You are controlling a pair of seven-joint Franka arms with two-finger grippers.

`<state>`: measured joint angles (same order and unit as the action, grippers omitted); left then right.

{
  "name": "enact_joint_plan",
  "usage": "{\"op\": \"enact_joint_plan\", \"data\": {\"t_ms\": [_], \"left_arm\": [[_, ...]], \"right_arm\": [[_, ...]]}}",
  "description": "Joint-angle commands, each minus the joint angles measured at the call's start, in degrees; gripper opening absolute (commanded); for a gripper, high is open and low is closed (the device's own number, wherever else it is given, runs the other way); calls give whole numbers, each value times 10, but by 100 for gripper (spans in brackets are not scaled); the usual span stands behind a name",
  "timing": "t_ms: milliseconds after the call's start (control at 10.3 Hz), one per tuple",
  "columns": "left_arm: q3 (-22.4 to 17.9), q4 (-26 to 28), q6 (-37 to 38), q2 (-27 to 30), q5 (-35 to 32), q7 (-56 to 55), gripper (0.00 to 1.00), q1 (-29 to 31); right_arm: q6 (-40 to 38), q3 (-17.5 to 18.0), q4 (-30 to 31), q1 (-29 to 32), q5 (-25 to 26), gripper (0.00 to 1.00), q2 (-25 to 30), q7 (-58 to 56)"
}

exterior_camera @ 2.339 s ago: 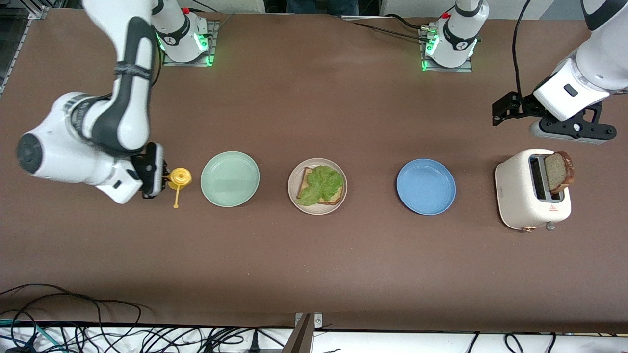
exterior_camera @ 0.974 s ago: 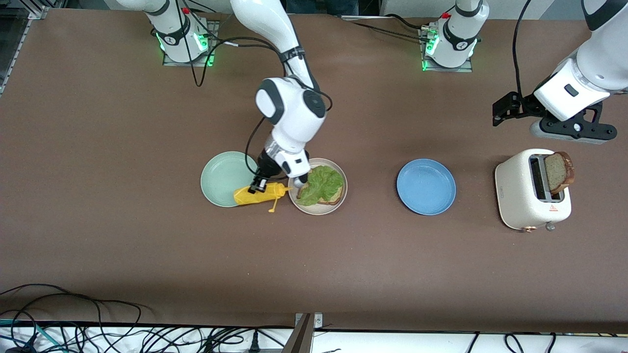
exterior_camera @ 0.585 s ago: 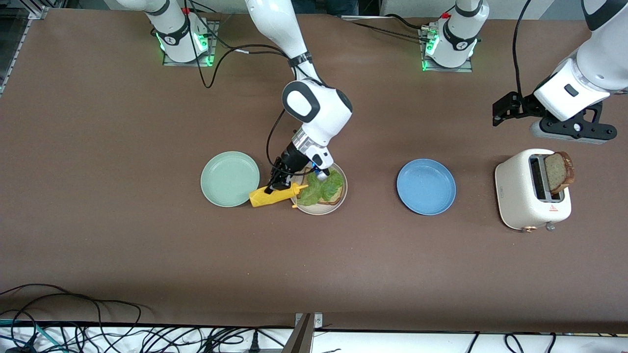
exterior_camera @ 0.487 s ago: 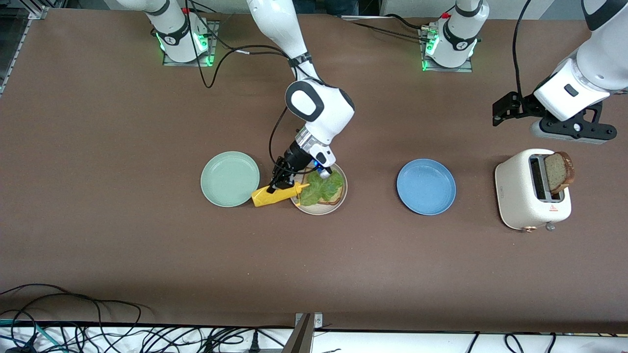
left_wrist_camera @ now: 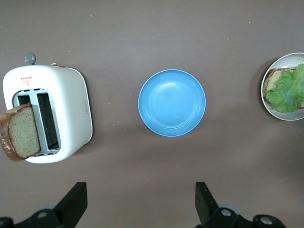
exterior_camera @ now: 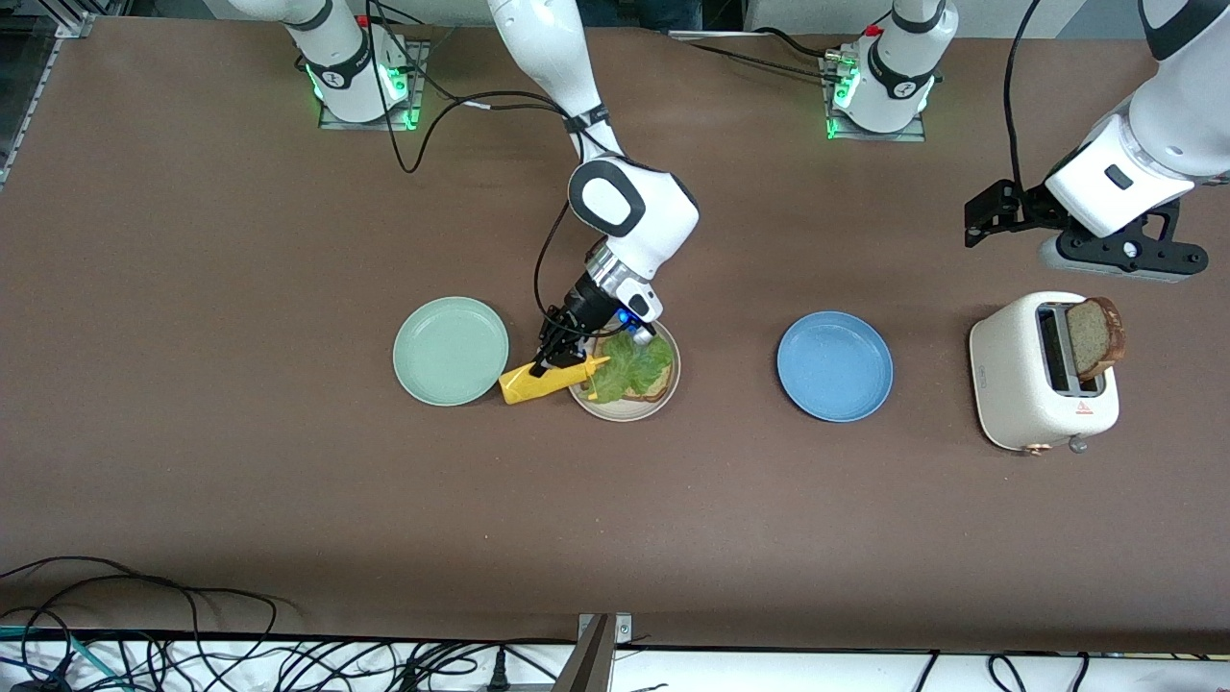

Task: Make sandwich on beige plate with both arms
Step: 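Tilt the mustard bottle over the lettuce with the right gripper, then raise the mustard bottle upright and carry it back past the green plate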

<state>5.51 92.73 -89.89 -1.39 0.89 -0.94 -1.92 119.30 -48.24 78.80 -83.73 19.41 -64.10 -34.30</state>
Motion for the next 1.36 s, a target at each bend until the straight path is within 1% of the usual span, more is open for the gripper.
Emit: {"op": "enact_joint_plan", "data": {"t_ms": [0,97,195,292,487,585,682,780,877,1072,1267], "left_arm": [[1,-13,10,-5,-4,2,100,0],[2,-13,11,-5,-4,2,100,0],[1,-13,10,-5,-4,2,100,0],[2,-13,10,-5,-4,2,100,0],[2,-13,10,-5,-3,2,100,0],[2,-13,10,-5,-3,2,100,0],[2,-13,10,-5,-3,2,100,0],[1,-13,10,-5,-3,2,100,0],[1,-13,10,-5,-3,2,100,0],[1,-13,11,-5,-3,2,100,1],[1,-13,11,-5,-3,2,100,1]], "right_arm": [[-16,-12,-16,2,12,0,3,-14],[-32,-20,-16,4,2,0,19,-45],[-46,-26,-15,8,-24,0,37,-79],[-56,-46,-11,13,-63,0,56,-117],[-75,-92,-10,36,-161,0,84,-211],[-76,-116,-3,55,-227,0,103,-264],[-76,-134,17,72,-291,0,128,-309],[-79,-141,41,93,-339,0,158,-354],[-93,-141,65,114,-374,0,187,-391],[-101,-142,123,163,-423,0,247,-481],[-101,-142,183,215,-470,0,295,-561]]}}
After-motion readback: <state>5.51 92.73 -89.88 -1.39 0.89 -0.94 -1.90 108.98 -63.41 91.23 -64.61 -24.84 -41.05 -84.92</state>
